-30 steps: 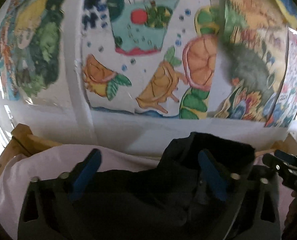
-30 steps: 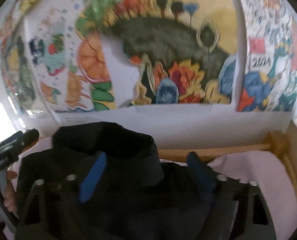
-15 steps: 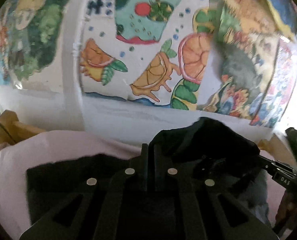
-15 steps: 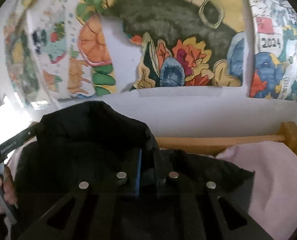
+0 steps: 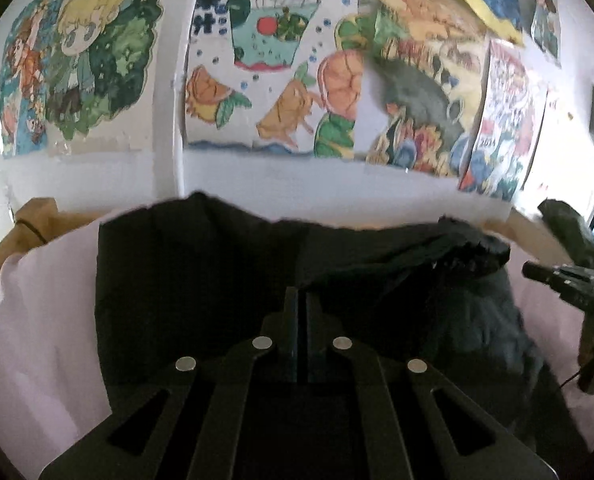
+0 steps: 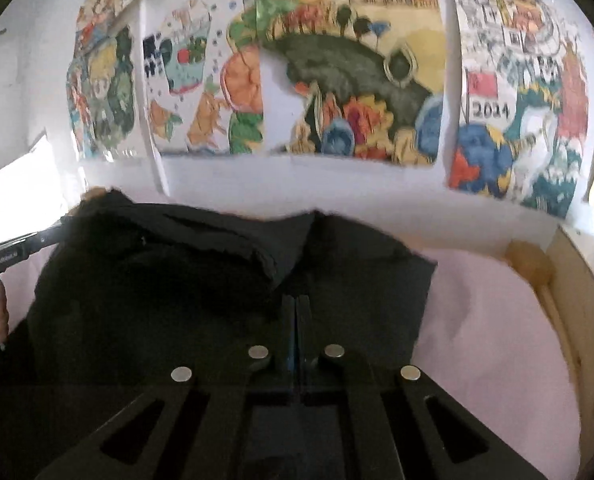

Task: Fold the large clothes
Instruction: 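Grasp the jacket's collar edge with both grippers and fold it over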

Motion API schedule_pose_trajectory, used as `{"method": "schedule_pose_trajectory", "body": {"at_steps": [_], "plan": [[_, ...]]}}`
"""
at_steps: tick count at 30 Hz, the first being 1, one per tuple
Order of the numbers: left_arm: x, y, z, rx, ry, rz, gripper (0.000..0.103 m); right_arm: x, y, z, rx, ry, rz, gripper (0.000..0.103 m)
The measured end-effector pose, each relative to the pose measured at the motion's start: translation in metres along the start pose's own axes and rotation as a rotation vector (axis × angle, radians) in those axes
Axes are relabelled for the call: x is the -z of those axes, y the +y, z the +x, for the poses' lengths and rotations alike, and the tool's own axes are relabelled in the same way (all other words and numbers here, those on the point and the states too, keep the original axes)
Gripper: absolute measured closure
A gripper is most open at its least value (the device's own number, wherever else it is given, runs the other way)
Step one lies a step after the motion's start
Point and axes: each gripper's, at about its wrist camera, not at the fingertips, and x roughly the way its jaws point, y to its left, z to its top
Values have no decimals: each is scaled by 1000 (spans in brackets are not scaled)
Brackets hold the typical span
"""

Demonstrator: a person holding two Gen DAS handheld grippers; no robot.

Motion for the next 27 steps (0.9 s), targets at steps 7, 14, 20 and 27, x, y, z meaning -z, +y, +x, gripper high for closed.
{"method": "schedule_pose_trajectory", "body": {"at_steps": [7,14,20,27], "plan": [[21,4,9,-24,34,22,102,-36,15,-4,-61,-27,38,96],[19,8,10,-4,51,26,103,-49,56,72,-77,65,37,79],[22,18,-22,24,-24,-29,96,-7,73,87,-20,64,-65,79],[-4,-4,-18,82,-72,-73,69,9,68,83,-36,44,-49,79]]}}
